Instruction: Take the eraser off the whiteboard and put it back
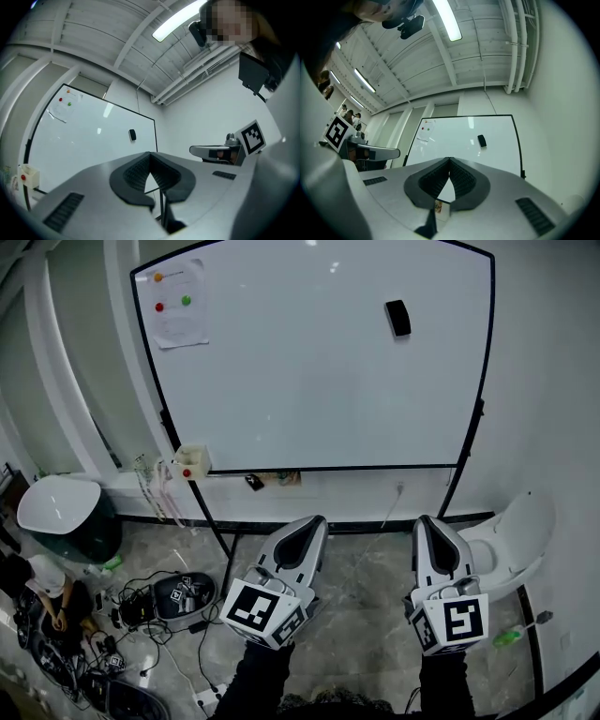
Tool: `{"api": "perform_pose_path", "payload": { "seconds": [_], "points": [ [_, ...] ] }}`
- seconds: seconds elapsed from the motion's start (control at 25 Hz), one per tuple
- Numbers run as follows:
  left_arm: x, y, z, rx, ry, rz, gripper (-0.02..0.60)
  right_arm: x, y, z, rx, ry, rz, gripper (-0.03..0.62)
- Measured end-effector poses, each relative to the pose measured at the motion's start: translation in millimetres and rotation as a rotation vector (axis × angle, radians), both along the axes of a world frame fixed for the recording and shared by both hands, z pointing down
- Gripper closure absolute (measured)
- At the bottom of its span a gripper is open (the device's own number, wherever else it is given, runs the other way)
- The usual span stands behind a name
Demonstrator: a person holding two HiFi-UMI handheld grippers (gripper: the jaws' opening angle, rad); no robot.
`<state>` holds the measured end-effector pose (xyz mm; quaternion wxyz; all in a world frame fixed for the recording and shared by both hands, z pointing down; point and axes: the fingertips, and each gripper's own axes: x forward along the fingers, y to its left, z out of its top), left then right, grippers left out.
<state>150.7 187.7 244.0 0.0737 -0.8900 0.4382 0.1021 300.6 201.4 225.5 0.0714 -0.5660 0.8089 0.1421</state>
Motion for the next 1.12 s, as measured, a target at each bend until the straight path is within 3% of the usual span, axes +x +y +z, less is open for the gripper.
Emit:
{"api": "perform_pose_path", "payload": {
  "seconds": [0.36,0.68,1.12],
  "points": [
    [-6.4,-46.7,8.2,-0.017,-0.002,0.054,0.575,-7.9,-41.3,4.8,-0.007,-0.003,0.055,0.586],
    [14.1,-93.7,20.7,-0.039,-0.011,0.066,0.575,3.4,-87.5,10.6,-0.016,0.004,0.057,0.586],
    [42.3,-195.0,7.4,-0.008,-0.013,0.013,0.575,34.9,-201.2,0.6,0.005,0.005,0.010,0.586]
  ]
}}
